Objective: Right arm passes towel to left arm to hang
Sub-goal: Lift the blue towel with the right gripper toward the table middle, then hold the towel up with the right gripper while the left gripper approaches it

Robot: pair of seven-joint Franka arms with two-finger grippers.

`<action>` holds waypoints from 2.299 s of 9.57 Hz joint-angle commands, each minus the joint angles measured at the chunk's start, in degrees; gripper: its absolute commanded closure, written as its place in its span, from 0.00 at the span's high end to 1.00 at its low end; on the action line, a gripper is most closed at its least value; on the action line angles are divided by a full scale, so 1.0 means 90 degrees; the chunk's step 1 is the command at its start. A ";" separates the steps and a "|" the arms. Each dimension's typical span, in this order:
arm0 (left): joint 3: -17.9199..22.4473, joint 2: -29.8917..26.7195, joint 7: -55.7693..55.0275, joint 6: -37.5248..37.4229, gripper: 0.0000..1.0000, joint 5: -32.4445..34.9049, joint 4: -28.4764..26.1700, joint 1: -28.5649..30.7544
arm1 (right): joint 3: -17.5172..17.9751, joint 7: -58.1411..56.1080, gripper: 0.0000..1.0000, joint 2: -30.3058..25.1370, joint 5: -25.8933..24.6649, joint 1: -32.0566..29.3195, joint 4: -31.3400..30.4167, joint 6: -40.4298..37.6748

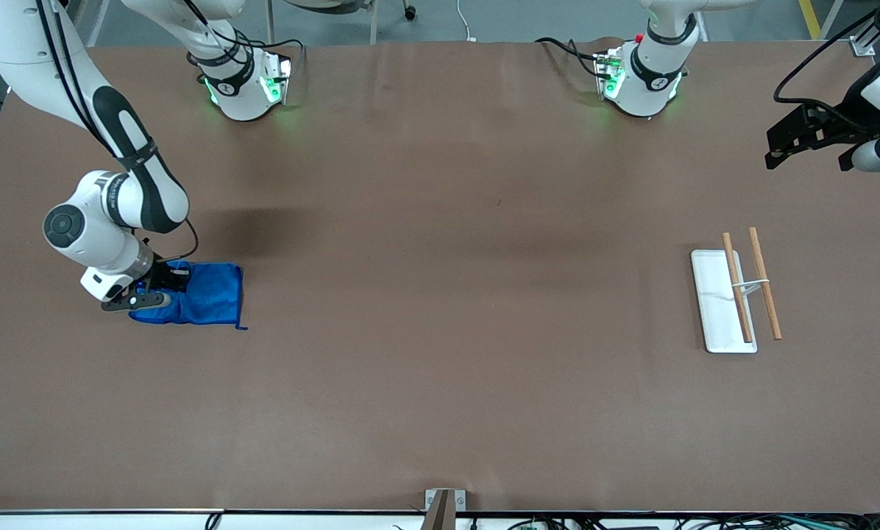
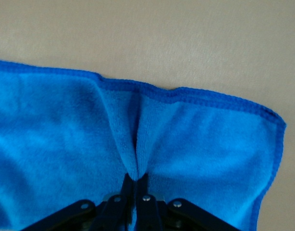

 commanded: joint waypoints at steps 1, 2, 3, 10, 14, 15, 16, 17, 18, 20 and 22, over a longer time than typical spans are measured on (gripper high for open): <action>0.0018 0.0030 0.0116 -0.0091 1.00 0.0105 -0.0111 -0.0040 | 0.0002 0.0111 0.00 -0.0715 0.0030 0.0089 0.0666 -0.1840; 0.0018 0.0030 0.0116 -0.0091 1.00 0.0105 -0.0111 -0.0040 | 0.0012 0.0150 0.00 -0.0910 0.0127 0.0167 0.1105 -0.2642; 0.0018 0.0021 0.0135 -0.0091 1.00 0.0105 -0.0111 -0.0030 | 0.0012 0.0295 0.00 -0.1018 0.0476 0.0283 0.1505 -0.3355; 0.0027 0.0079 0.0612 -0.0062 1.00 -0.0263 -0.0111 0.0028 | 0.1035 0.0423 0.00 -0.1117 0.4154 0.0909 0.2681 -0.4497; 0.0096 0.0467 0.0623 -0.0082 1.00 -0.1540 -0.0452 0.0214 | 0.2108 0.0394 0.00 -0.1059 0.6666 0.1056 0.2691 -0.3747; 0.0096 0.0712 0.0614 -0.0082 1.00 -0.2145 -0.0501 0.0282 | 0.2518 0.0384 0.00 -0.0943 0.7280 0.1182 0.2691 -0.3289; 0.0096 0.0888 0.0614 0.0093 1.00 -0.2828 -0.0704 0.0331 | 0.2764 0.0288 0.00 -0.0796 0.8011 0.1289 0.2691 -0.2830; 0.0096 0.1015 0.0643 0.0365 1.00 -0.3482 -0.1064 0.0341 | 0.2950 0.0122 0.00 -0.0718 0.8676 0.1416 0.2730 -0.2661; 0.0096 0.1094 0.0730 0.0667 0.99 -0.4359 -0.1454 0.0360 | 0.2990 -0.0111 0.00 -0.0678 0.9301 0.1553 0.2740 -0.2650; 0.0096 0.1221 0.1265 0.0875 0.96 -0.5409 -0.2091 0.0390 | 0.3010 -0.1046 0.00 -0.0397 1.0581 0.1807 0.2740 -0.2669; 0.0096 0.1639 0.2248 0.0846 0.92 -0.6345 -0.2686 0.0390 | 0.3010 -0.1712 0.00 -0.0317 1.1695 0.2148 0.2837 -0.2669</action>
